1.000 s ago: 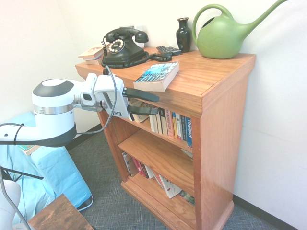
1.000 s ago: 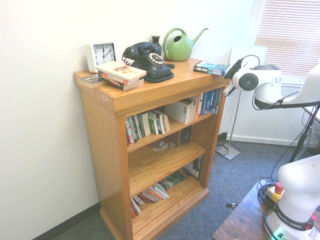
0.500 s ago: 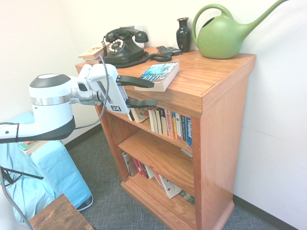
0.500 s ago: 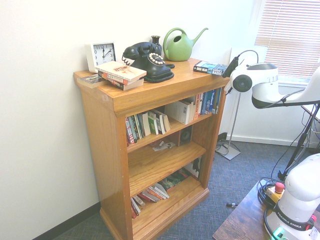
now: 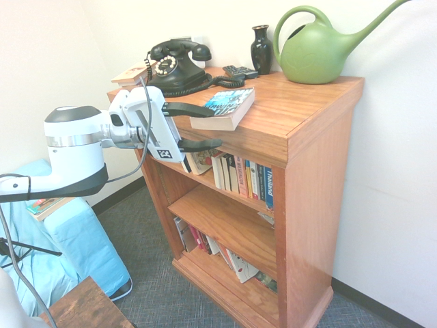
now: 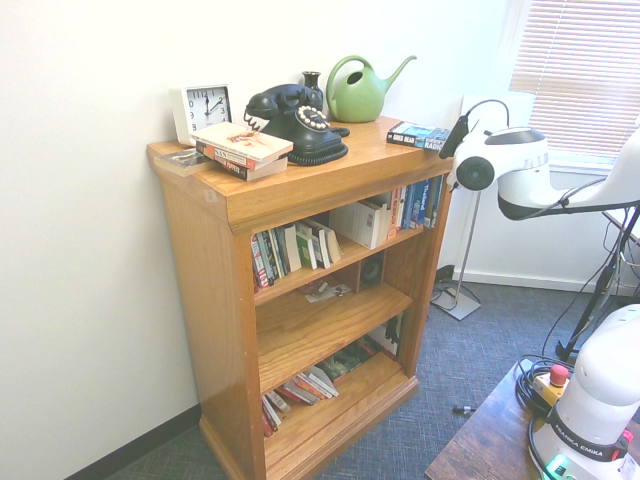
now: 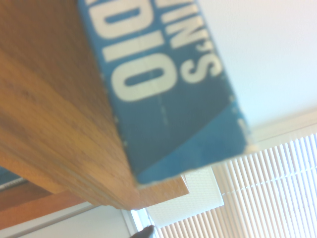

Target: Put the book on the shelf

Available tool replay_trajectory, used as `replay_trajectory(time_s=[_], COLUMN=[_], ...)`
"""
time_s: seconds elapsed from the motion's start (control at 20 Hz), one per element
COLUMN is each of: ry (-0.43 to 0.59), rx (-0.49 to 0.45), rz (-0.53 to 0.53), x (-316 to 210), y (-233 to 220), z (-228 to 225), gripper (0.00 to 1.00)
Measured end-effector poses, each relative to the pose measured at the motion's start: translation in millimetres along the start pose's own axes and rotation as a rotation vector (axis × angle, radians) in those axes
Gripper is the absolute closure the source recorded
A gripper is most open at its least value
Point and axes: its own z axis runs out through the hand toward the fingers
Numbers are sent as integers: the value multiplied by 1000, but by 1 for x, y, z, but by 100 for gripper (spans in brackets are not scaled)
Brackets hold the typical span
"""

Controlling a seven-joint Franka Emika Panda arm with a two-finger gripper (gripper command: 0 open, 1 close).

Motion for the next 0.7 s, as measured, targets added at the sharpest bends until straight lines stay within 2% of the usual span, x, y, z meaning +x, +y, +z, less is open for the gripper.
replay_trajectory(time_s=[0.35,0.7], ry=[39,59], rx=[-6,-24], rz=[-57,-66], x=[1,13], y=[-33,-51], z=[-17,-22], gripper=[0,0])
